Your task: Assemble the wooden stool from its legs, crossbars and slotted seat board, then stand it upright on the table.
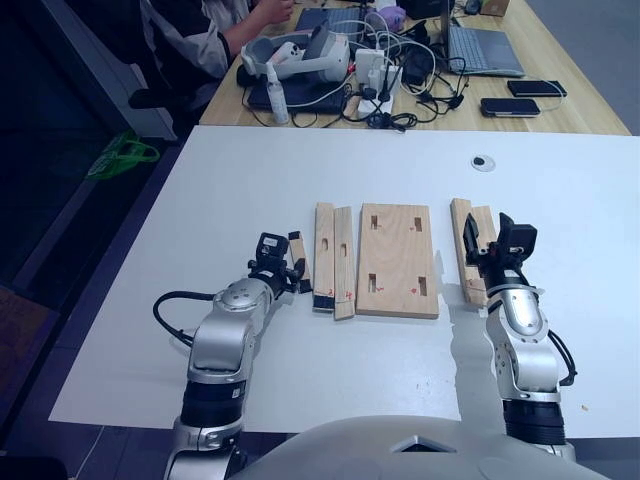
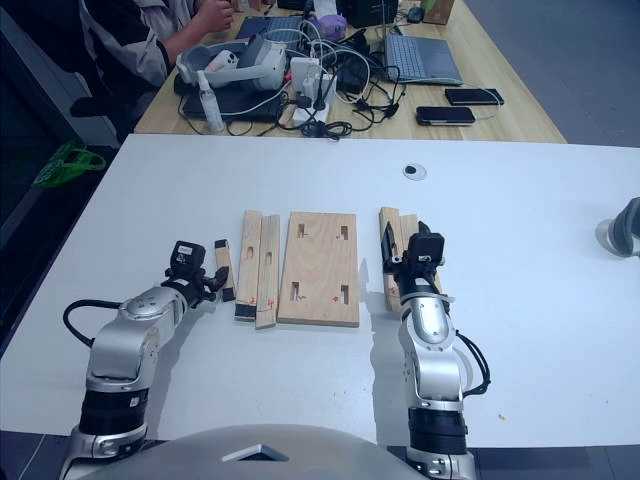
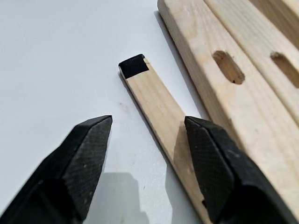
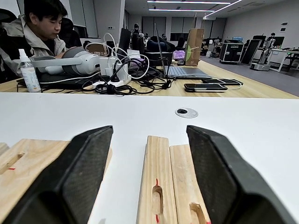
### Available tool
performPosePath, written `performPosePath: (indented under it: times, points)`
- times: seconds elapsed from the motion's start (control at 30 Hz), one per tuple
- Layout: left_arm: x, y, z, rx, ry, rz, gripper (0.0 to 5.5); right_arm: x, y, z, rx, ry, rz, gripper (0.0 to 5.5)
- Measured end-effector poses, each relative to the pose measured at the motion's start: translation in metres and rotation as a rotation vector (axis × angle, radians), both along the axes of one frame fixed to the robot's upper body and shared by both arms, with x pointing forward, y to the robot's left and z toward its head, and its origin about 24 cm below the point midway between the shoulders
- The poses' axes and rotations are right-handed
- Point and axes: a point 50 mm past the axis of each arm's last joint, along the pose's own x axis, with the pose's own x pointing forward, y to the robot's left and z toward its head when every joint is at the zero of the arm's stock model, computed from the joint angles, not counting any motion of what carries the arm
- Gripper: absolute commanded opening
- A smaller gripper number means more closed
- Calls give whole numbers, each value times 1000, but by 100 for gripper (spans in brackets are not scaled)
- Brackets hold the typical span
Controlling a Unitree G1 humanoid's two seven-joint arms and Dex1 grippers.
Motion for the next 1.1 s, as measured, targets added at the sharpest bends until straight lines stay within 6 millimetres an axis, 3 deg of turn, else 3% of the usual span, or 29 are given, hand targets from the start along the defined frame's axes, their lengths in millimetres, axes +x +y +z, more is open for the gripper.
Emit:
performPosePath:
  times: [0.13, 0.43, 0.5, 0.73, 0.93, 1.0, 1.1]
  points:
    - [2, -10, 2, -64, 31, 35, 286, 0, -1, 0, -1, 0, -4, 295]
    - [-7, -8, -7, 53, 98, 30, 286, 0, -2, 0, -2, 7, -7, 295]
    - [-9, -7, -6, 65, 98, 21, 258, 0, -2, 2, -2, 1, -7, 295]
    - [-15, 15, -6, 94, 103, 25, 143, 2, -6, 5, -1, -5, -19, 295]
    - [-9, 38, -4, 162, 53, 33, 130, 13, -12, 17, 28, -33, -38, 295]
    - [6, 50, 12, 224, -74, 37, 130, 24, -20, 29, 91, -58, -46, 295]
    - [47, 43, 84, 285, -485, -107, 130, 52, -33, 67, 304, -112, 74, 295]
